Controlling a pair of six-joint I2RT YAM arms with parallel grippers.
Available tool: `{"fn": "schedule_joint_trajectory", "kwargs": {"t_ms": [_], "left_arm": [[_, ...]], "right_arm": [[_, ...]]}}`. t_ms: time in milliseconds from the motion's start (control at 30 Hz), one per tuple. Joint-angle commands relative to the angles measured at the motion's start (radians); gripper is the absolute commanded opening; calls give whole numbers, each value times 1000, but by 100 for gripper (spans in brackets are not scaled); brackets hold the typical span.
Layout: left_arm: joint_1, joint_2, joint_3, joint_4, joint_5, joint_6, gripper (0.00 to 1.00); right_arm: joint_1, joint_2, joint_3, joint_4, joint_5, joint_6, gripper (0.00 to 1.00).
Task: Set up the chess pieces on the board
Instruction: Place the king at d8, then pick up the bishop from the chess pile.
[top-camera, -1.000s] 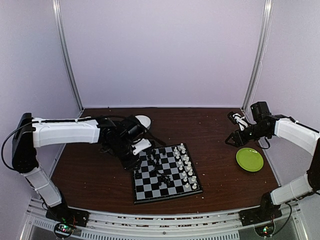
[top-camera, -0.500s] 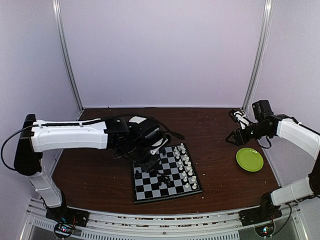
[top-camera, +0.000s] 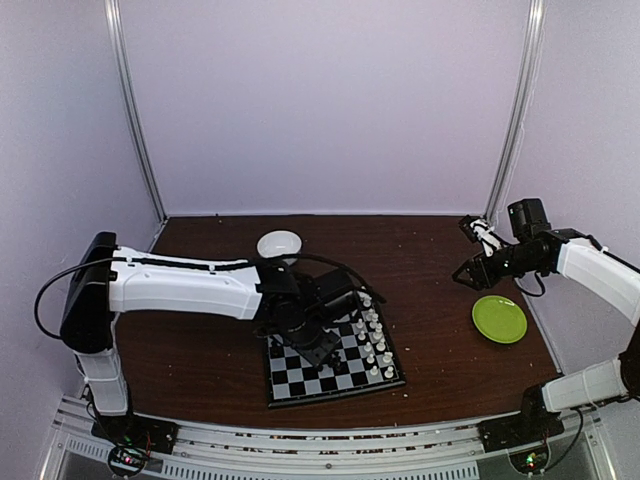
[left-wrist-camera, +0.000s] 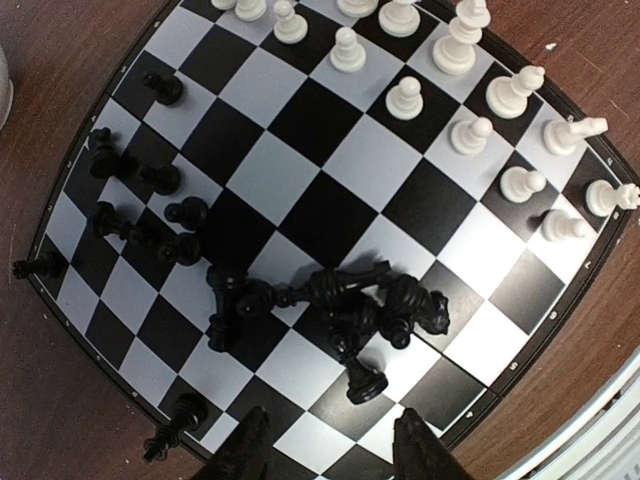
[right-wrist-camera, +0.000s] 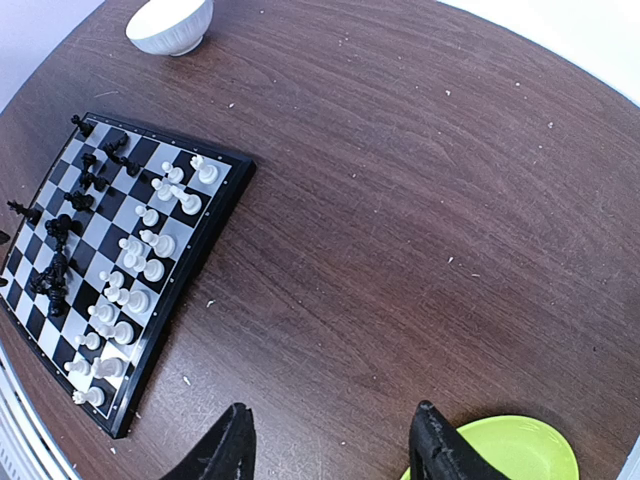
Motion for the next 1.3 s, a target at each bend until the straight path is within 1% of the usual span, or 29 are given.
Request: {"fn": "schedule_joint_trajectory", "kwargs": {"t_ms": [0,433,700,933,1267], "left_arm": [[3,42,36,-15,-32,-48,42],[14,100,28,-18,-20,-66,43],[24,105,-21,37,41,-73,43],[29,107,-37,41,51,-69,40],[35,112,-65,57,88,-54,30]], "right_arm": [[7,-11,0,0,-15,-5,53],[7,-9,-7,-1,-12,-13,54],[7,-3,-6,-4,-11,-16,54],[7,-8,-8,-4,-9,-16,54],[7,-9,-8,-5,-10,-17,54]]}}
